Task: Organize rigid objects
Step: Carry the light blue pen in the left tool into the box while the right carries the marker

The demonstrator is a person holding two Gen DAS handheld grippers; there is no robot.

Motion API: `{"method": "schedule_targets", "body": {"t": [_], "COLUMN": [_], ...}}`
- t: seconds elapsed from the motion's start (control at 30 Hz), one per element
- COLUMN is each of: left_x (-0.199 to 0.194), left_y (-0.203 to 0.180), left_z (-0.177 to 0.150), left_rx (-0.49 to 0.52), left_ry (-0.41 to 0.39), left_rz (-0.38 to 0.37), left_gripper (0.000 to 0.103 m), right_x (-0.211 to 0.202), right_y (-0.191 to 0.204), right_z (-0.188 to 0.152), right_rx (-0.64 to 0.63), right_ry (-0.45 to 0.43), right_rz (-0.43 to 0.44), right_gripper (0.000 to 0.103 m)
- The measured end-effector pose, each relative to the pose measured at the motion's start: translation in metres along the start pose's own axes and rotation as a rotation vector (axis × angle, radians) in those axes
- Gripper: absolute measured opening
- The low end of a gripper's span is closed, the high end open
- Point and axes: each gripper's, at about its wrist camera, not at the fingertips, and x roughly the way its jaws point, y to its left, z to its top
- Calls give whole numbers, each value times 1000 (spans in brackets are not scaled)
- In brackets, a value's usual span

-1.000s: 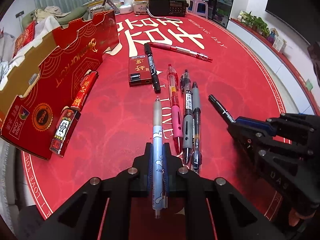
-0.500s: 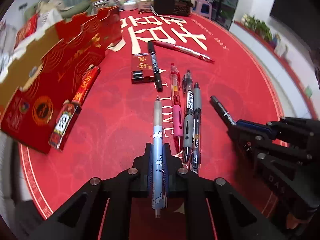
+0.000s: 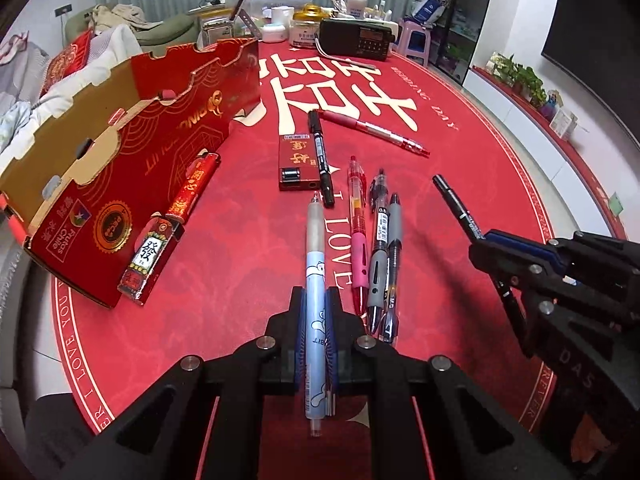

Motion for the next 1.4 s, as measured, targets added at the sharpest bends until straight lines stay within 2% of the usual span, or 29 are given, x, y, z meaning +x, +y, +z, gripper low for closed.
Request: {"method": "schedule_targets", "body": {"t": [0.23, 0.7, 0.97, 1.4], "left_x": [-11, -34, -55, -70], "left_y": [12, 36, 50, 81], "left_z": [4, 20, 35, 46], "left_rx": [-59, -186, -224, -289], "left_ry": [-29, -50, -104, -123], "left_rz": [8, 100, 135, 214], "left_gripper": [10, 10, 10, 10], "right_x": [-7, -20, -25, -28], "right_y": [-2, 26, 51, 80], "right_z": [8, 40, 61, 93], "right_rx": [22, -18, -70, -122], "right_ry": [-21, -66, -95, -124], "right_rz": [20, 101, 132, 176], "right_gripper": [10, 10, 10, 10]}}
